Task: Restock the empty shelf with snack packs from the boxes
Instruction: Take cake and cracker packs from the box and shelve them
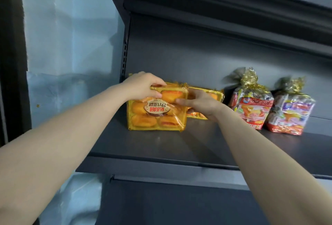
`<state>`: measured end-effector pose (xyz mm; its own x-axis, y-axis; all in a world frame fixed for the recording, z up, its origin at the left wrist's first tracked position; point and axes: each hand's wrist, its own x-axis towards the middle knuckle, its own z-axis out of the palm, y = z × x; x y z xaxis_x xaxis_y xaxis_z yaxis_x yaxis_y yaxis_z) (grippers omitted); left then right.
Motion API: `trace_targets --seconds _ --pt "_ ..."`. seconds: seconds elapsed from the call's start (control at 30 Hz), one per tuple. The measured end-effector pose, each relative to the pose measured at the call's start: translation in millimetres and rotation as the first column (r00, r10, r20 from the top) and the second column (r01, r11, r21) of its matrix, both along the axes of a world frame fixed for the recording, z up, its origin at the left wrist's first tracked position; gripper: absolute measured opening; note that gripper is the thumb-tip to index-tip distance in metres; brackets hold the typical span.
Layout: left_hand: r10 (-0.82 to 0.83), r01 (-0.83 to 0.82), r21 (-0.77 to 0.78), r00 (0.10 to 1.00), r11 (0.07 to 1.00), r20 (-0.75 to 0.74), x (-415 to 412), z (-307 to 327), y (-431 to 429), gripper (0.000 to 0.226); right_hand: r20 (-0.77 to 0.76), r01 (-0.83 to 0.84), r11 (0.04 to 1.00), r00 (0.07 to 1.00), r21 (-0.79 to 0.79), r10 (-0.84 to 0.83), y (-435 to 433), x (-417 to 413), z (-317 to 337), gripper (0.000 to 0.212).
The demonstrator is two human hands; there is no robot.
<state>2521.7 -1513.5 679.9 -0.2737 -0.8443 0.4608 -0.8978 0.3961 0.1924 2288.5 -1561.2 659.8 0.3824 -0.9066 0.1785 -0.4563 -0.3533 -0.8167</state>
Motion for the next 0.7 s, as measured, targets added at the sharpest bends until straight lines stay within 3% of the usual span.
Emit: trace_targets --seconds 0.2,0.33,0.43,0.57,0.7 --pt "0.035 -0.043 -0.151 0.998 0.988 -0.053 3 -14 -4 0.044 0.207 0.047 0.994 0.976 0.096 -0.066 -17 -14 -25 0.054" --pt "0.097 -0.123 -0.188 0.985 0.975 -0.141 22 -30 -14 0.059 0.194 0.128 0.988 0.97 0.087 -0.143 -31 -29 -23 0.093" --pt "0.189 -0.217 -0.136 0.963 0.967 -0.191 35 -43 -24 0.062 0.19 0.15 0.986 0.968 0.078 -0.162 -40 -33 -20 0.1" --pt "0.238 -0.243 0.027 0.91 0.97 -0.34 48 -49 -31 0.069 0.18 0.146 0.985 0.97 0.088 -0.16 -46 -12 -20 0.083" --pt "0.266 -0.249 0.096 0.875 0.964 -0.405 55 -56 -34 0.069 0.187 0.18 0.983 0.965 0.045 -0.185 -48 23 -23 0.067"
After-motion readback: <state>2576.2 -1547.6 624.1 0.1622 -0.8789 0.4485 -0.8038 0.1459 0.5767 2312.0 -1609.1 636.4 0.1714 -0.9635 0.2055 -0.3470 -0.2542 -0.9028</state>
